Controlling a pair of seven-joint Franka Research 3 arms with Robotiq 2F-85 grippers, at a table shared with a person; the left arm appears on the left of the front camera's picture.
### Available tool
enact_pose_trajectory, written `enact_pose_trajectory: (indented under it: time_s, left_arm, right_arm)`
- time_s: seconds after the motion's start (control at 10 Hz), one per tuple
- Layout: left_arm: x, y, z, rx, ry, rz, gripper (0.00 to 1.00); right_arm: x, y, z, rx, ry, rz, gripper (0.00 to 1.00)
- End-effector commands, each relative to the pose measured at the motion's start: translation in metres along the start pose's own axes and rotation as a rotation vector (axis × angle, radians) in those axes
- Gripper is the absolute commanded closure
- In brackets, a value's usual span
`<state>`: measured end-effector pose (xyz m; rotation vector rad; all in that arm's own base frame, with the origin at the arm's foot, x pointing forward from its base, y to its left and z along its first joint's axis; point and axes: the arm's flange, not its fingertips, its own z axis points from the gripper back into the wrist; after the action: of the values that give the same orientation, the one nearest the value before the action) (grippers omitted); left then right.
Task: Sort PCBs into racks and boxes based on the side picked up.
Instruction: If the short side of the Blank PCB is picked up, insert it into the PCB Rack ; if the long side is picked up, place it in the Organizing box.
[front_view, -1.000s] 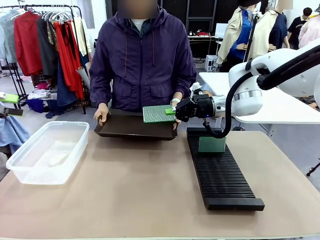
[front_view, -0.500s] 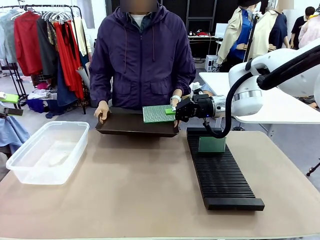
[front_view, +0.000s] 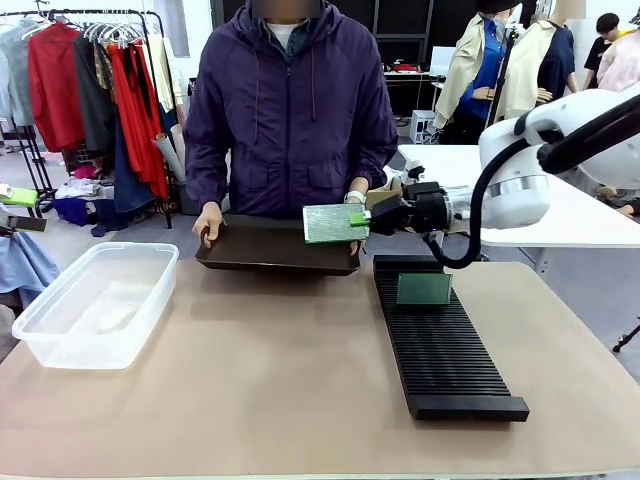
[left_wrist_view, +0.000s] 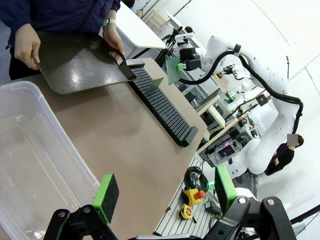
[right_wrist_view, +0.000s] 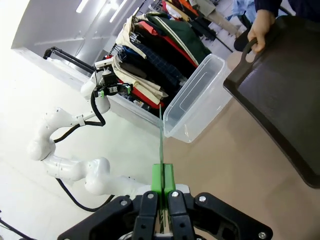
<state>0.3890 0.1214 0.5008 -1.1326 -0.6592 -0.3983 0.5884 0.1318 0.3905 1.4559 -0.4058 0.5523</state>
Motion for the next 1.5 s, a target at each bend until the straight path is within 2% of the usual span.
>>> enact_pose_trajectory:
  time_s: [0.0,0.4,0.9,1.2,1.4]
  left_arm:
    - [0.001,-0.002,0.0,-0.004,-0.003,0.005,0.0]
    - [0.001,-0.002,0.0,-0.004,-0.003,0.005,0.0]
    - [0.001,-0.002,0.0,-0.004,-0.003,0.005,0.0]
    - [0.001,-0.002,0.0,-0.004,-0.003,0.005,0.0]
    - [0.001,-0.002,0.0,-0.004,-0.003,0.005,0.0]
  right_arm:
    - [-0.028,0.012,0.019,-0.022,-0.004,0.042,1.0]
    - [-0.084,0.001,0.074,0.022,-0.059,0.129,1.0]
    - [-0.134,-0.008,0.146,-0.011,-0.075,0.248,1.0]
    - [-0.157,-0.015,0.166,-0.035,-0.095,0.331,1.0]
    - [-0.172,-0.023,0.164,-0.039,-0.107,0.429,1.0]
